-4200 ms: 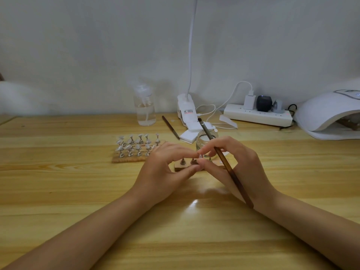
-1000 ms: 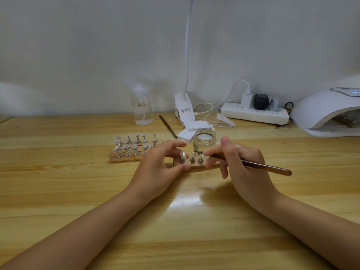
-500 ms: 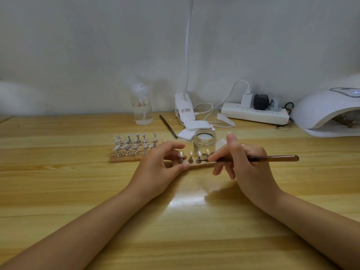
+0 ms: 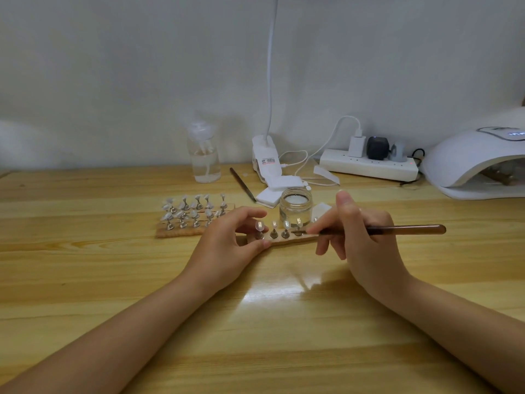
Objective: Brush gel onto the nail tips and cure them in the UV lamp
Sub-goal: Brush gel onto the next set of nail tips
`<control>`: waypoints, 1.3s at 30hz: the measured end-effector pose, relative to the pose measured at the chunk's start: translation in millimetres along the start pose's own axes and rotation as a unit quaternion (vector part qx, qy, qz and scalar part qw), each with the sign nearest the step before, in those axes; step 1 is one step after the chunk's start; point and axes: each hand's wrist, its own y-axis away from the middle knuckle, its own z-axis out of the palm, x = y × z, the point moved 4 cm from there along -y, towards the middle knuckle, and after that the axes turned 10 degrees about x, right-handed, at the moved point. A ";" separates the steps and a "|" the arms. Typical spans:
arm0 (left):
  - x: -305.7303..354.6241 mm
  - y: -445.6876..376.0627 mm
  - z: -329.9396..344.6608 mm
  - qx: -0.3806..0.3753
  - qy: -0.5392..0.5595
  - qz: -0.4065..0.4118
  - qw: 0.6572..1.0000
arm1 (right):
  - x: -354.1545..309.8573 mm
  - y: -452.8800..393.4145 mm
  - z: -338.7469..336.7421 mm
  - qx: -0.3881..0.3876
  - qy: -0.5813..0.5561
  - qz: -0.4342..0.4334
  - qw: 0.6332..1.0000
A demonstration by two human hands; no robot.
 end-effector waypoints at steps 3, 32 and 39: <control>0.4 -0.2 0.0 0.000 -0.004 0.002 1.000 | 1.5 -5.6 -4.8 0.014 0.005 0.001 1.000; -0.4 -0.7 -1.0 0.002 -0.024 0.008 1.000 | 8.0 -24.0 -25.0 0.011 0.046 -0.020 0.999; -0.7 -0.7 -1.3 0.003 -0.030 0.009 1.000 | 10.3 -22.8 -24.5 0.010 0.046 -0.021 0.999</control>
